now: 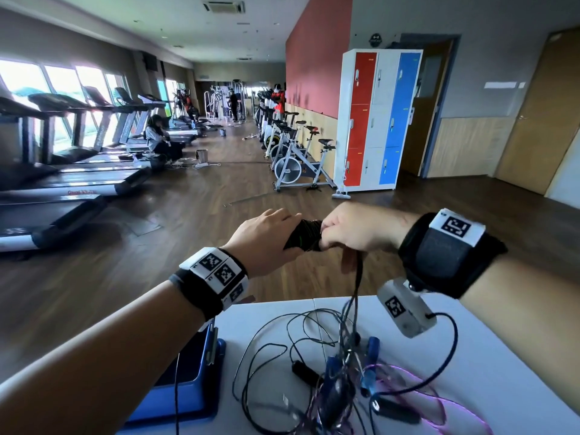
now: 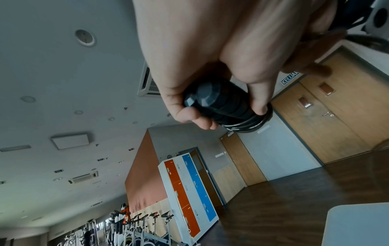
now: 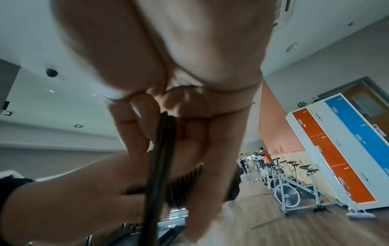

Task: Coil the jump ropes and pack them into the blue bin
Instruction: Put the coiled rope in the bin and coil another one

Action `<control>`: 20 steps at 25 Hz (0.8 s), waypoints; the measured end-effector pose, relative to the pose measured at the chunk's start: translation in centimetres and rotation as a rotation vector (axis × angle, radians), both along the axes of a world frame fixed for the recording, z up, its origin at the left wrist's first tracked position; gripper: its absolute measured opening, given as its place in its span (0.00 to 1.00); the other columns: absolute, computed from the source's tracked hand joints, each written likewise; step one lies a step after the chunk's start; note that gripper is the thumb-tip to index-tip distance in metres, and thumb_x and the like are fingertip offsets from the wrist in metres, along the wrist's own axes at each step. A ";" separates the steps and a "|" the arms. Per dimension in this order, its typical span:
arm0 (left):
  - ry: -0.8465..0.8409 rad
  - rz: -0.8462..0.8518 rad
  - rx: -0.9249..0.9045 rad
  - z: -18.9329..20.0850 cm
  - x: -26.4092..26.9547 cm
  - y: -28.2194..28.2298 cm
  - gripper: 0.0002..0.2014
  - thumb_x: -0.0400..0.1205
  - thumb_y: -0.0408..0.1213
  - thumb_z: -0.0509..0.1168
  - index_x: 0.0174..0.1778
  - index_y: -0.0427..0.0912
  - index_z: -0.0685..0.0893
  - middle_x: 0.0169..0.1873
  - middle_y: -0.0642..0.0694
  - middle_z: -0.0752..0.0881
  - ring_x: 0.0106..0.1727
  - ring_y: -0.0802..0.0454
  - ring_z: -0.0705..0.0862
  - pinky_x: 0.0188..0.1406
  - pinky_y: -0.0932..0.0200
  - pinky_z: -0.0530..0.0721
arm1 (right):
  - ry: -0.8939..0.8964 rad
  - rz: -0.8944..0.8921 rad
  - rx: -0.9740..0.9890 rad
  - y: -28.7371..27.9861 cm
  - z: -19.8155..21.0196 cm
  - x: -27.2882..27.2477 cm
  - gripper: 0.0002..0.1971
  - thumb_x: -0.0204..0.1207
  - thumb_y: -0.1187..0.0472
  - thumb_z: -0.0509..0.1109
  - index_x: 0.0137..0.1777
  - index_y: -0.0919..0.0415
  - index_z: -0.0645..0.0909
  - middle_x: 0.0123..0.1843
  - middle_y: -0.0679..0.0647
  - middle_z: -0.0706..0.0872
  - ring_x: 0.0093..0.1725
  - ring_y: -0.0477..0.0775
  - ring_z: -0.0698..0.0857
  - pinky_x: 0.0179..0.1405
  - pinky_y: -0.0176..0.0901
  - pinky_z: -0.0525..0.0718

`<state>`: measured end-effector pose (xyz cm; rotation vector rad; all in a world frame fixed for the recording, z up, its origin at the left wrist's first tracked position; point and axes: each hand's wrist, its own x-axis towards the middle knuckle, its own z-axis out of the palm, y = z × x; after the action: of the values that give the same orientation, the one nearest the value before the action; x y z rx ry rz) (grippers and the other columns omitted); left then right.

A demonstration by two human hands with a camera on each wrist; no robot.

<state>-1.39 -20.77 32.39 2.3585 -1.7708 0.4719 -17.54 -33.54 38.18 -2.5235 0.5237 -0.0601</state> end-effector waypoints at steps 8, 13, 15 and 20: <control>-0.071 -0.204 0.062 -0.7 -1.4 0.7 0.28 0.79 0.49 0.69 0.77 0.51 0.75 0.60 0.52 0.83 0.62 0.49 0.79 0.59 0.51 0.82 | 0.036 0.196 -0.325 -2.5 1.9 1.5 0.05 0.72 0.56 0.76 0.38 0.54 0.92 0.31 0.48 0.89 0.31 0.46 0.81 0.35 0.43 0.79; 0.243 -0.315 -0.130 -0.7 -2.5 1.9 0.28 0.71 0.42 0.76 0.64 0.52 0.72 0.49 0.51 0.83 0.44 0.51 0.82 0.43 0.56 0.83 | -0.096 0.232 -0.113 -5.0 0.4 2.0 0.01 0.73 0.57 0.81 0.42 0.52 0.93 0.33 0.48 0.91 0.30 0.44 0.83 0.30 0.40 0.82; 0.236 -0.382 -0.186 -0.5 -2.5 2.3 0.33 0.69 0.40 0.78 0.69 0.52 0.74 0.54 0.52 0.85 0.49 0.54 0.83 0.48 0.60 0.84 | -0.158 0.222 0.041 -5.8 -0.5 2.2 0.02 0.73 0.59 0.81 0.41 0.55 0.92 0.32 0.50 0.89 0.32 0.50 0.83 0.32 0.45 0.84; 0.214 -0.482 -0.271 -0.4 -1.6 2.4 0.35 0.74 0.40 0.80 0.79 0.49 0.78 0.55 0.54 0.84 0.55 0.60 0.80 0.60 0.74 0.73 | -0.319 0.175 0.520 -6.1 -4.0 2.0 0.06 0.73 0.58 0.77 0.44 0.60 0.88 0.35 0.50 0.87 0.33 0.42 0.83 0.34 0.32 0.79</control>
<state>-3.02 -18.34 31.98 1.6606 -1.9397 0.3447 -15.54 -39.66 34.17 -1.9890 0.1585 -0.2255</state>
